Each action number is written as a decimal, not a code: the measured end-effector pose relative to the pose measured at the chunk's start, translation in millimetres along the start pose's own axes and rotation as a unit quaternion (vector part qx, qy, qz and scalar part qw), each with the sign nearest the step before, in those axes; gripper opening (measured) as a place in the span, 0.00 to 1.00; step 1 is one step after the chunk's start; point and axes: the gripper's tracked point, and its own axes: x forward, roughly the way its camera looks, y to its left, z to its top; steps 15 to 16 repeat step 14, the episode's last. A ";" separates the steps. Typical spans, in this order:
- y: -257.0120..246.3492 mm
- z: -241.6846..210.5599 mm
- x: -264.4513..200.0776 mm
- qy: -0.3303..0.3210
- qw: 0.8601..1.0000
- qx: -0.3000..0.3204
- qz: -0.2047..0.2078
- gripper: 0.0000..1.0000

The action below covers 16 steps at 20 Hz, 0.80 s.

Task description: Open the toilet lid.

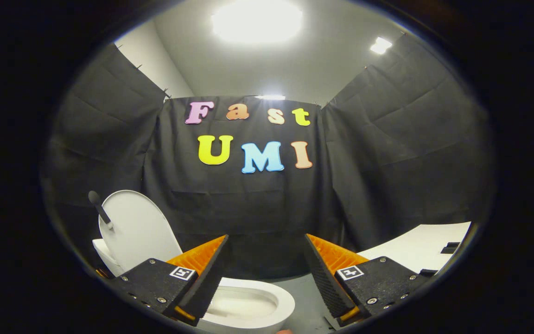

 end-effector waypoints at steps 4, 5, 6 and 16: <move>-20.5 -37.2 -12.8 0.038 0.999 0.004 -0.016 0.95; -21.7 -46.1 -14.8 0.049 0.999 0.006 -0.015 0.95; -24.0 -54.4 -16.2 0.059 0.998 0.006 -0.017 0.95; -30.2 -76.6 -25.3 0.080 0.996 -0.009 -0.023 0.95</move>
